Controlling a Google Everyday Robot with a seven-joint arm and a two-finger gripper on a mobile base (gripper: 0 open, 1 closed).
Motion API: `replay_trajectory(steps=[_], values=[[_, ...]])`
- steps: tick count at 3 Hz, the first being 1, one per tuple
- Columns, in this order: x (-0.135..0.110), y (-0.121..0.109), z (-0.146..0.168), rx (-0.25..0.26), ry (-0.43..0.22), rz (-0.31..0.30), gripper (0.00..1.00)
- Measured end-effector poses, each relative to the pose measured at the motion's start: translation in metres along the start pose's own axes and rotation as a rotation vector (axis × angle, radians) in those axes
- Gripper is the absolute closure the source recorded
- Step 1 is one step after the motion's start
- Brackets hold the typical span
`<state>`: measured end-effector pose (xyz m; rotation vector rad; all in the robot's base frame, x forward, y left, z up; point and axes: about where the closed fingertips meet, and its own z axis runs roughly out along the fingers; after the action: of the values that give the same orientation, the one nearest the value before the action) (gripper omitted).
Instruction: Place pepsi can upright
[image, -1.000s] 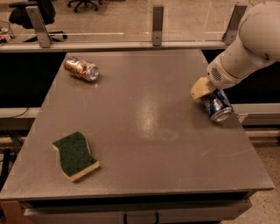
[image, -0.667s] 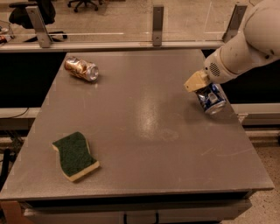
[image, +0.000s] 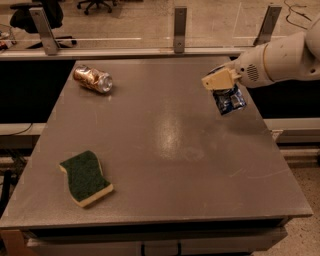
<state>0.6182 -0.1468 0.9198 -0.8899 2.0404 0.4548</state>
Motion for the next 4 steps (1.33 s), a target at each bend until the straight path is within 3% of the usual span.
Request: replay_trajectory(steps=[2,4], values=[[-0.022,0.02,-0.016,-0.175,-0.319,-0.115,1.0],[-0.002,0.035,-0.025,-0.299,-0.533,-0.238,1.0]])
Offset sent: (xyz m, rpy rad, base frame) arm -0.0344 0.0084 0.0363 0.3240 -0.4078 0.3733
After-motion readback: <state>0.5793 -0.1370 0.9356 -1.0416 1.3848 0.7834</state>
